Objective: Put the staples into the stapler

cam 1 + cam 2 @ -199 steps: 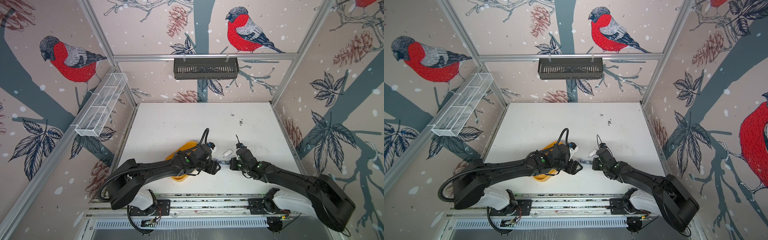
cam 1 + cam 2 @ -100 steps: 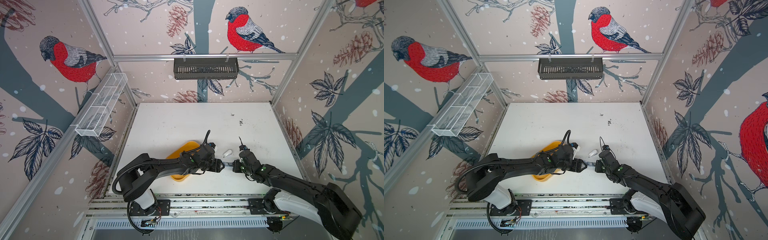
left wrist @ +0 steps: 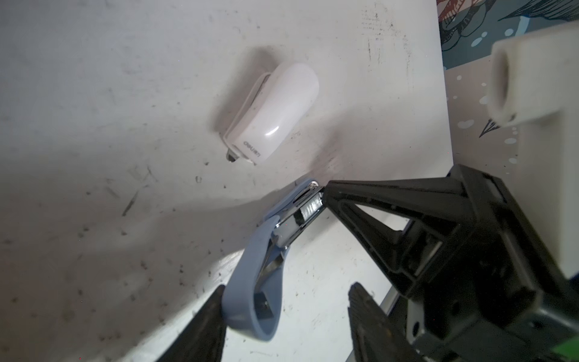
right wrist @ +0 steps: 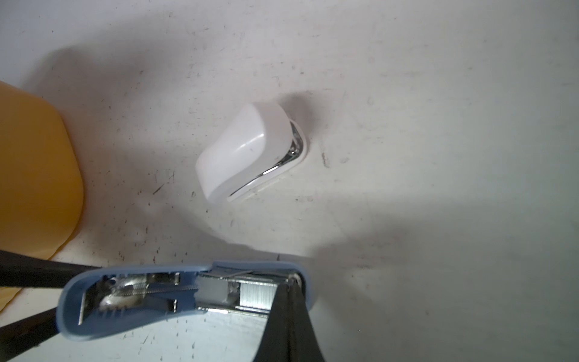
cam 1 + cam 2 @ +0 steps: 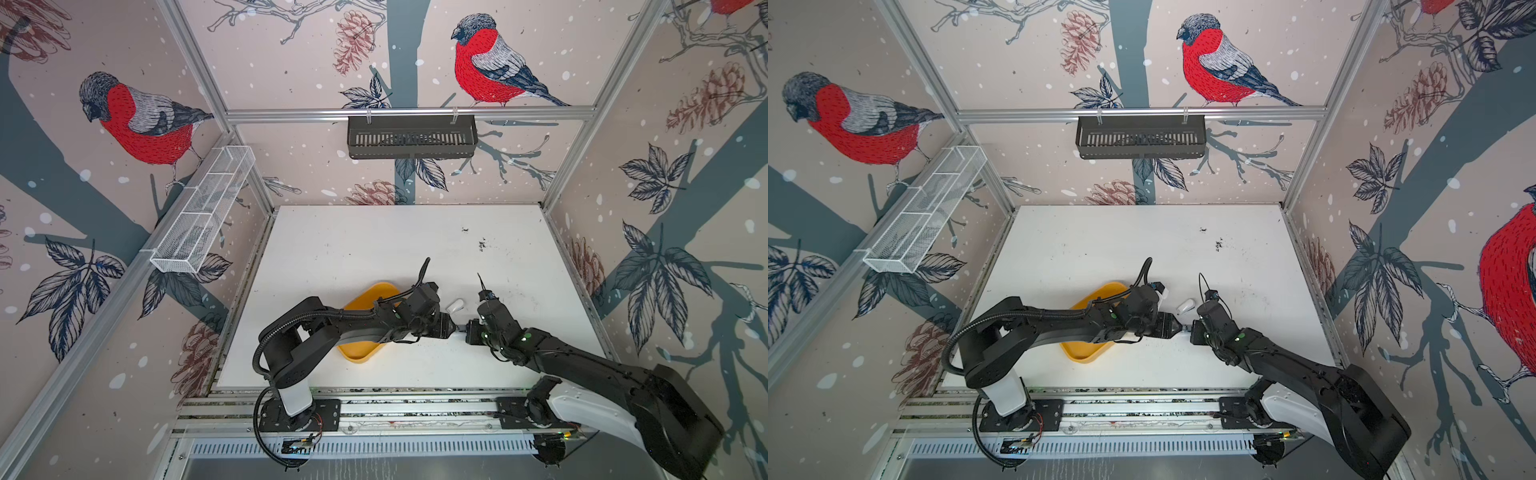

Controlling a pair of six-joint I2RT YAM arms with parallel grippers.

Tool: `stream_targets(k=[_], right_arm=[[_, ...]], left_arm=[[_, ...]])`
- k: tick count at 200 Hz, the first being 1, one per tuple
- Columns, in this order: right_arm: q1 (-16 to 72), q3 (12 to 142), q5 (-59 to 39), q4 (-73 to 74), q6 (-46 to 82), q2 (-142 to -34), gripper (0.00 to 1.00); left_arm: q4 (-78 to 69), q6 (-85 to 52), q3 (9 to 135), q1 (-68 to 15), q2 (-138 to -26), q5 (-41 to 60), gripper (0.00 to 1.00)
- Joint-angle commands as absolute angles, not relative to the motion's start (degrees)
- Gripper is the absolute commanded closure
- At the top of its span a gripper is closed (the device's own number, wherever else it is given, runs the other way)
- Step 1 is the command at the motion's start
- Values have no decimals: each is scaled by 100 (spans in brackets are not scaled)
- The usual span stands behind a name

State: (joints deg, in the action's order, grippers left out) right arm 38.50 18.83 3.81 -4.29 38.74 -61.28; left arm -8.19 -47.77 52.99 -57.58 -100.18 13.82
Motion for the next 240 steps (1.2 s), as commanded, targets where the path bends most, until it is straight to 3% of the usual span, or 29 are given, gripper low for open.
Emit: stream_targets(k=[1, 160, 206, 240], right_arm=[[3892, 1907, 551, -681, 3780, -6205, 97], [4092, 1938, 291, -413, 3770, -6188, 96], [3904, 1936, 51, -499, 3728, -6009, 82], [3708, 1894, -240, -557, 3656, -5747, 76]], left_arm=[[-918, -4687, 5397, -5761, -10026, 1421, 42], [-1271, -4016, 5646, -5898, -10179, 1851, 49], [-793, -3278, 5546, -5890, -9938, 1550, 50], [-889, -2023, 5265, -5861, -9724, 1931, 44]])
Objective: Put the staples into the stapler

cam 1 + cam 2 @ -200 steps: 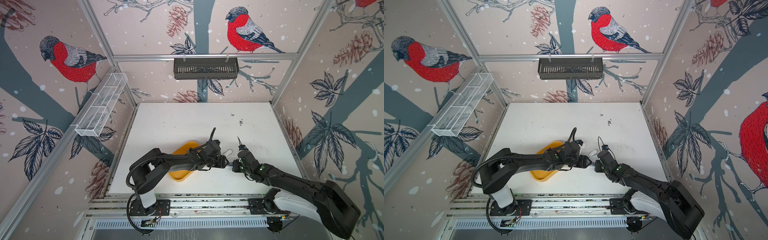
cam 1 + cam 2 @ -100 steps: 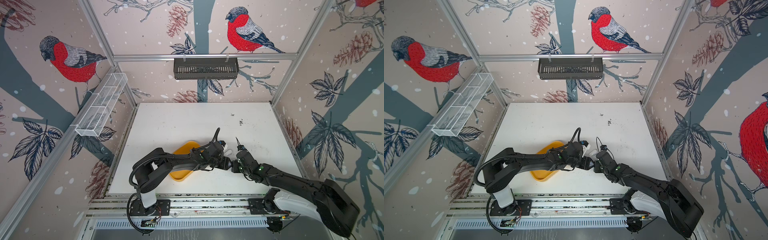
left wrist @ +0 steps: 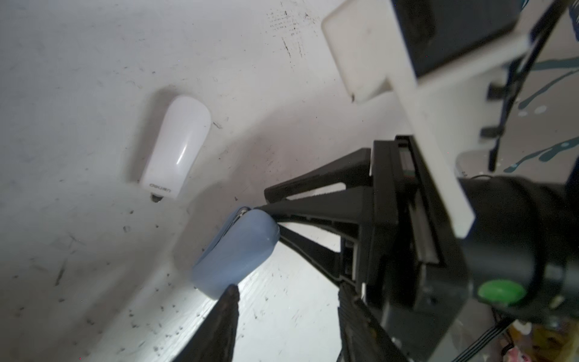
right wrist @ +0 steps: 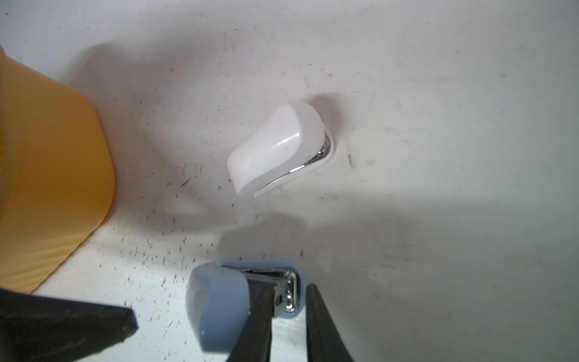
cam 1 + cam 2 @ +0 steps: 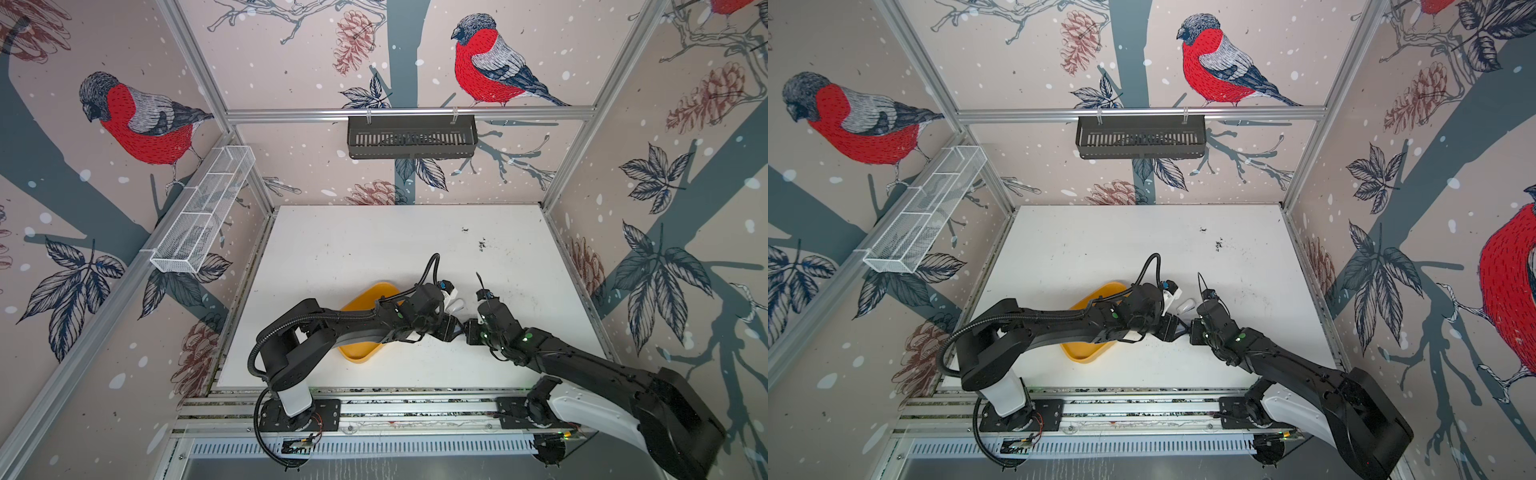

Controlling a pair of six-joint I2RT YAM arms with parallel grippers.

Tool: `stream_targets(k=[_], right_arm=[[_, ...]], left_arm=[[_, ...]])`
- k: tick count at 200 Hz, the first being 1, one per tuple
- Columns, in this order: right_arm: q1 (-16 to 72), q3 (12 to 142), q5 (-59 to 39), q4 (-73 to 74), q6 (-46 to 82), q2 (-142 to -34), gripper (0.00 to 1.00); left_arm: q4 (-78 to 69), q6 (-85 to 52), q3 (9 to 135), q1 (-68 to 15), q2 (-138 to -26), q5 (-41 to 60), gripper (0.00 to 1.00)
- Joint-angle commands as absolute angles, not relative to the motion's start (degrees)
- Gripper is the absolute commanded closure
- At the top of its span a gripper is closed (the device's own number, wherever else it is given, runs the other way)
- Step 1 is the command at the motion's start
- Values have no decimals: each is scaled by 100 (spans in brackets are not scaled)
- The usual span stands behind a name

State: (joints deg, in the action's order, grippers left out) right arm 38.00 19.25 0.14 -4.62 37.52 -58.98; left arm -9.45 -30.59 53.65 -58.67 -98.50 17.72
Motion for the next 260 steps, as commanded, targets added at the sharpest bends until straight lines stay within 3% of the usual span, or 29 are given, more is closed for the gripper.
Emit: stream_targets(k=[1, 73, 131, 204, 260], right_arm=[[3698, 1892, -247, -557, 3656, -5739, 76], [3149, 1670, -639, -821, 3747, -5080, 76], [2921, 1652, -683, -978, 3788, -4709, 78], [2559, 1576, -1113, -880, 3889, -4523, 80], [2329, 1477, -1497, -731, 3984, -4421, 79]], left_arm=[[-880, -1996, 5260, -5862, -9713, 1932, 44], [-168, -505, 5678, -5836, -10047, 1749, 32], [336, 262, 6285, -5828, -10642, 1450, 32], [606, 501, 6390, -5862, -10931, 1525, 45], [691, 493, 6556, -5882, -11105, 1421, 64]])
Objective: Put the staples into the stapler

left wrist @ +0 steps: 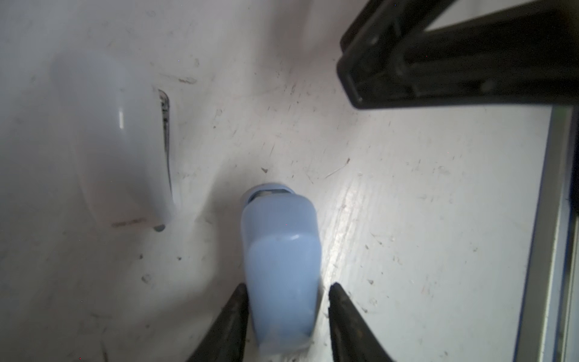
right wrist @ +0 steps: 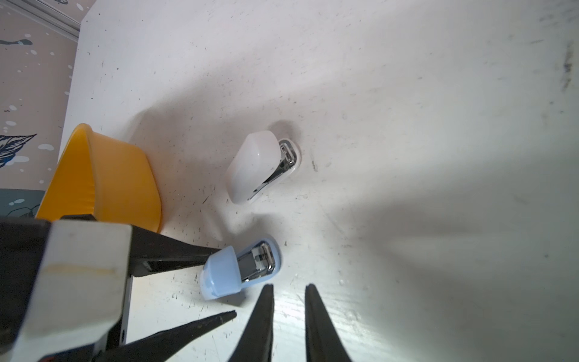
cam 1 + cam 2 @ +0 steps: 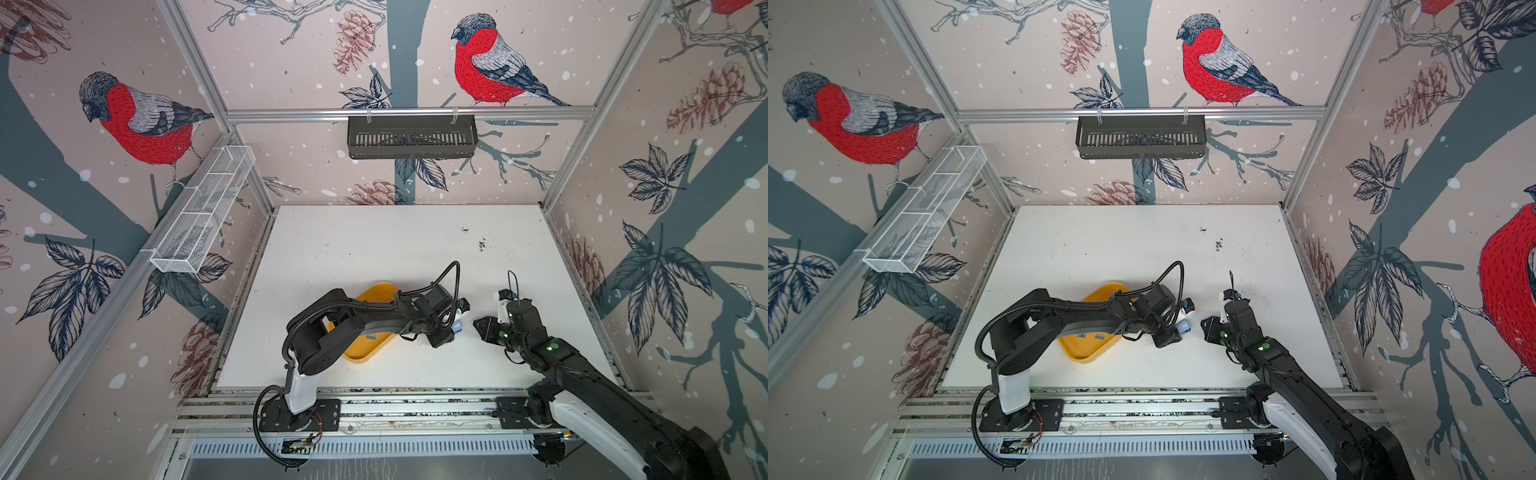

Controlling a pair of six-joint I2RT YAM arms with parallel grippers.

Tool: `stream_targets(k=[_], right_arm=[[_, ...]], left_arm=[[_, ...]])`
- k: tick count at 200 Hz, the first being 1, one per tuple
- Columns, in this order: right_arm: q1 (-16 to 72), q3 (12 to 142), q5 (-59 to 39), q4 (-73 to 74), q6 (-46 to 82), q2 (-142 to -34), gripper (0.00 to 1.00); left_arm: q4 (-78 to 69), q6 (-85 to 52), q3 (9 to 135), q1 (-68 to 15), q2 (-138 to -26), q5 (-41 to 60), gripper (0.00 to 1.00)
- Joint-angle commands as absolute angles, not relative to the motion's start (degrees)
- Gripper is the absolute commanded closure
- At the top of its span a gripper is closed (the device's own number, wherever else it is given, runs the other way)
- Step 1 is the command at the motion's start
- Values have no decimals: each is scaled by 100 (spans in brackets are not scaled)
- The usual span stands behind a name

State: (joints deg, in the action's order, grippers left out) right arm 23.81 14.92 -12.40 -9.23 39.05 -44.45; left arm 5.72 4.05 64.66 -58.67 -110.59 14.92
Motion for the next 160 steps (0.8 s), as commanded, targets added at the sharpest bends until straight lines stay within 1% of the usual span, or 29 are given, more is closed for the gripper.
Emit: stream_targets(k=[1, 15, 33, 49, 56, 72, 92, 118, 149, 160], right_arm=[[2325, 1472, -1504, -735, 3983, -4421, 80], [2290, 1450, -1559, -728, 3993, -4423, 80], [2241, 1415, -1693, -694, 4029, -4423, 80], [2153, 1406, -1903, -640, 4071, -4408, 79], [2101, 1406, -2017, -625, 4100, -4401, 77], [1959, 1400, -2309, -542, 4179, -4352, 74], [1774, 1350, -2756, -320, 4363, -4249, 69], [1622, 1305, -3196, -9, 4593, -4159, 55], [1617, 1279, -3532, 272, 4777, -4196, 34], [1617, 1282, -3636, 354, 4814, -4240, 29]], left_arm=[[688, 488, 6556, -5885, -11107, 1418, 64], [643, 463, 6556, -5887, -11075, 1348, 67], [666, 426, 6591, -5883, -11075, 1310, 73], [652, 405, 6585, -5889, -11034, 1272, 82], [637, 388, 6558, -5884, -10985, 1237, 84], [572, 339, 6454, -5885, -10822, 1179, 88], [541, 269, 6361, -5880, -10598, 1125, 88], [409, 160, 6218, -5861, -10330, 1166, 88], [334, 75, 6157, -5844, -10136, 1192, 88], [338, 77, 6155, -5843, -10095, 1196, 88]])
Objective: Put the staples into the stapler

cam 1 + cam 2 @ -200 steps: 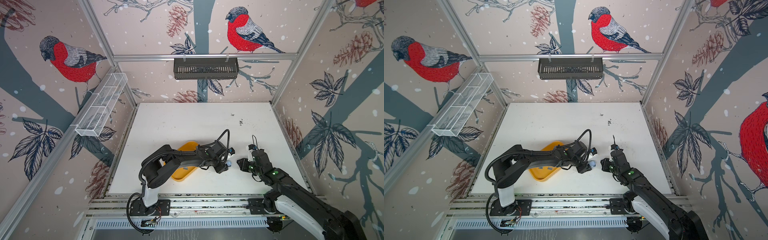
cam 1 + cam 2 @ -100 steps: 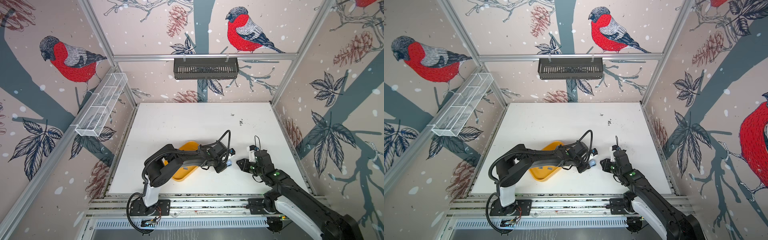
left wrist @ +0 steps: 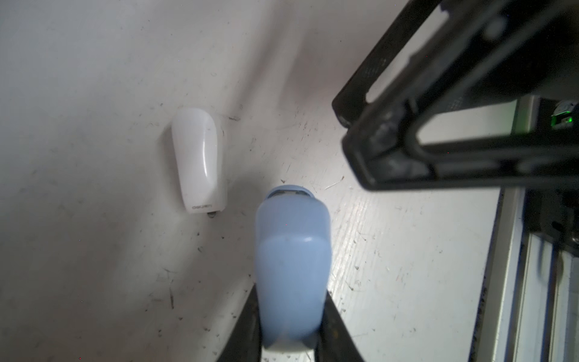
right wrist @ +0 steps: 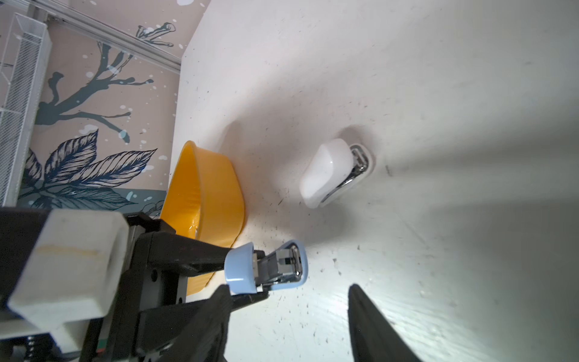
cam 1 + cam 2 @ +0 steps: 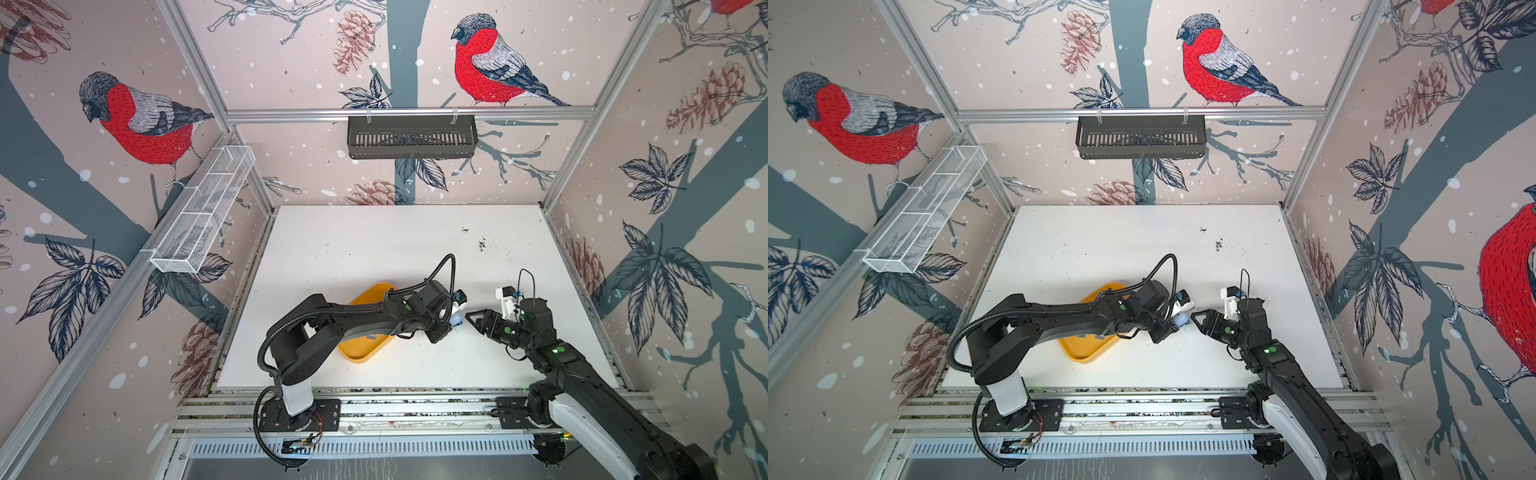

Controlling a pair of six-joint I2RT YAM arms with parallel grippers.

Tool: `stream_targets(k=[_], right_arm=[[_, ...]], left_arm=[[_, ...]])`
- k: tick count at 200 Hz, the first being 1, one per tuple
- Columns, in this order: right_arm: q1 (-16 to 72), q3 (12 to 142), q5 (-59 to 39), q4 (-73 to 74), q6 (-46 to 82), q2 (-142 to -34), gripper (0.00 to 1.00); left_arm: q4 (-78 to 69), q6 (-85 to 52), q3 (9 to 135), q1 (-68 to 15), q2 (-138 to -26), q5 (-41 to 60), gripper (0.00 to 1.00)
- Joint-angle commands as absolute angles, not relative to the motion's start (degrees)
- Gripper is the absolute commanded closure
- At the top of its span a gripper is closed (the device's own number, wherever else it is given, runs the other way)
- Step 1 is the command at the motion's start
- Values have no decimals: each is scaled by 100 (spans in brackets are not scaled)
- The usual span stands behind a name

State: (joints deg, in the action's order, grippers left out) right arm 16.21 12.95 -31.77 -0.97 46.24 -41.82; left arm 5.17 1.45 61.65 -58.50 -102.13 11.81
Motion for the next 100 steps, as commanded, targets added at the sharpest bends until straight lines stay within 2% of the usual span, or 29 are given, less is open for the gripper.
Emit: stream_targets(k=[1, 59, 100], right_arm=[[1617, 1287, -3646, 357, 4815, -4243, 29], [1746, 1327, -3853, 757, 4963, -4513, 21], [1869, 1379, -3806, 1101, 5082, -4783, 20]], left_arm=[[336, 74, 6154, -5844, -10088, 1196, 88], [344, 70, 6196, -5851, -9986, 1230, 88], [304, 57, 6188, -5845, -9953, 1282, 87]])
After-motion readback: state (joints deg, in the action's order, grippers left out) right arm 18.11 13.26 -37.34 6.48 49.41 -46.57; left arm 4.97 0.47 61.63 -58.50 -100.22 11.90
